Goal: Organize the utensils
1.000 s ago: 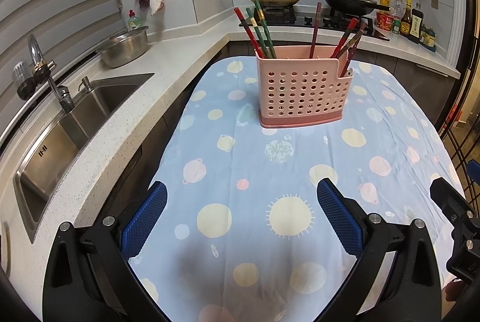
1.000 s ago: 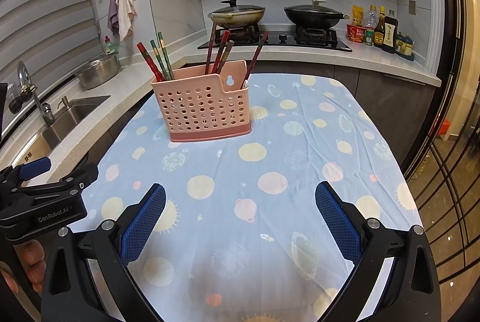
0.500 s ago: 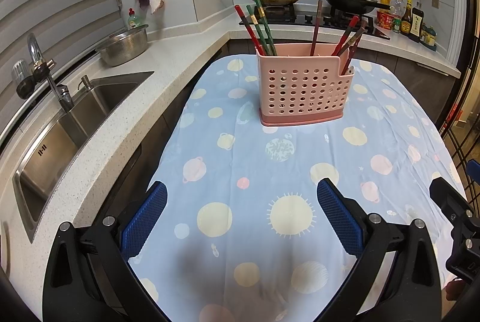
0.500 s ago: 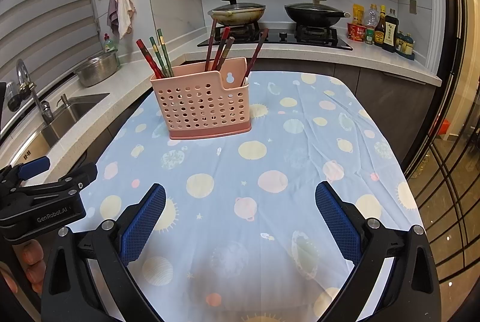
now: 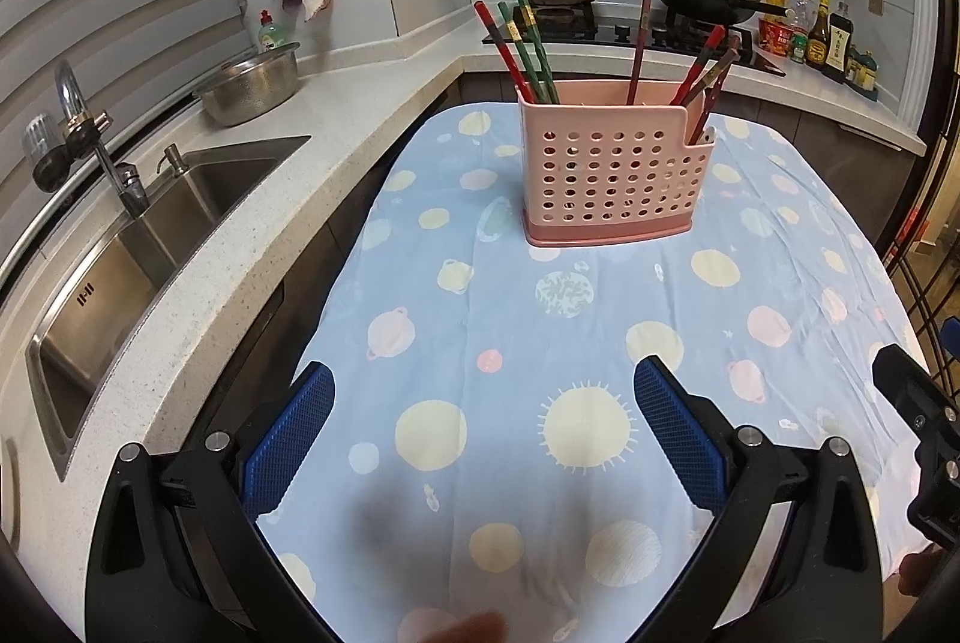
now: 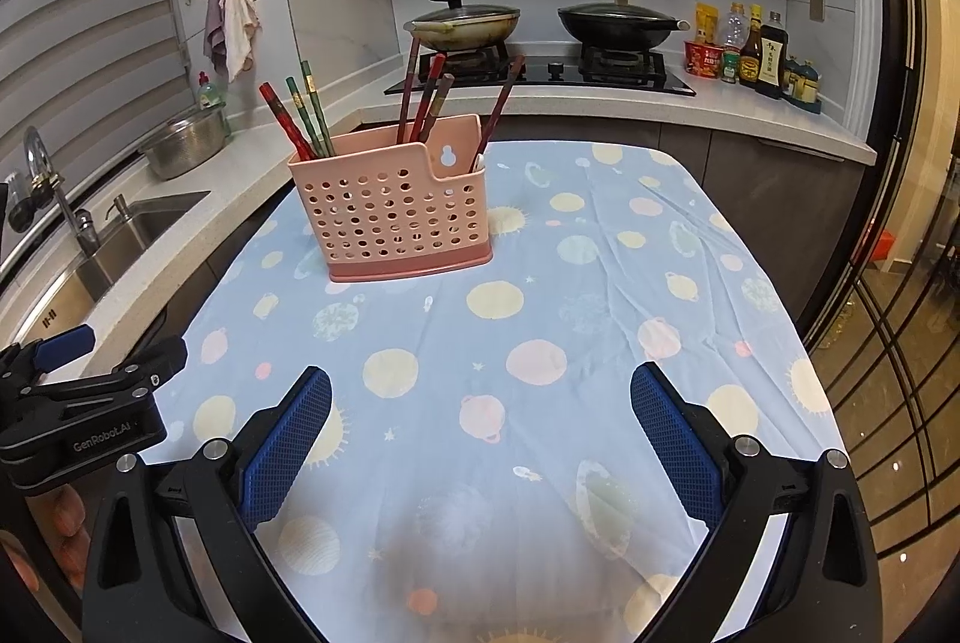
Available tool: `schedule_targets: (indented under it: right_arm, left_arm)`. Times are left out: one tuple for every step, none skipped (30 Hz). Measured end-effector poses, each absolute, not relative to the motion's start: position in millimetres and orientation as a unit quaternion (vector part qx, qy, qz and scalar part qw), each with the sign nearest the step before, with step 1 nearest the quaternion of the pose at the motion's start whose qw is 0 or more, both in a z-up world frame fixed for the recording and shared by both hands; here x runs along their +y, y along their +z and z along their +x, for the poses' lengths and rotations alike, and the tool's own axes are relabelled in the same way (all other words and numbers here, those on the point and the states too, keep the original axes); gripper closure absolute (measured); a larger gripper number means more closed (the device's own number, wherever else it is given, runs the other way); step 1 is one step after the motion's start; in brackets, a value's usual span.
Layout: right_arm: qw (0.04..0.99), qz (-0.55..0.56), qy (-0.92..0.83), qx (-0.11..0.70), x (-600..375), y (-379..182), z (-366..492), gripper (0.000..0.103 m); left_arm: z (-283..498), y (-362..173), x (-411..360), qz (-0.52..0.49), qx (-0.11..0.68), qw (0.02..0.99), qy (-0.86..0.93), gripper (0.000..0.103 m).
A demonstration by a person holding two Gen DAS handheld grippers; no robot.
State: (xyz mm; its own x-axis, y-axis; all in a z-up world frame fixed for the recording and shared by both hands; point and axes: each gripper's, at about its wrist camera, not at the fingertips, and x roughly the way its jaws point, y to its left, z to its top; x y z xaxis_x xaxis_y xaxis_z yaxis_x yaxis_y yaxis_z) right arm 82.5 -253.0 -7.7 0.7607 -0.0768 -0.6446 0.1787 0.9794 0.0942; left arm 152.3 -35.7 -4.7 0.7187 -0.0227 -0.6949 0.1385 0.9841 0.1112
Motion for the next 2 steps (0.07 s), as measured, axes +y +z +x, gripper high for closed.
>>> schedule_targets:
  right_arm:
    - [0.935, 0.074, -0.068, 0.340, -253.3, -8.0, 83.0, 0.007]
    - [0.935, 0.073, -0.069, 0.340, -253.6, -8.2, 83.0, 0.007]
  left_arm:
    - [152.9, -5.0, -35.3, 0.077, 0.374, 0.923, -0.045, 0.007]
    - [153.2, -5.5, -35.0, 0.076, 0.375, 0.923, -0.048, 0.007]
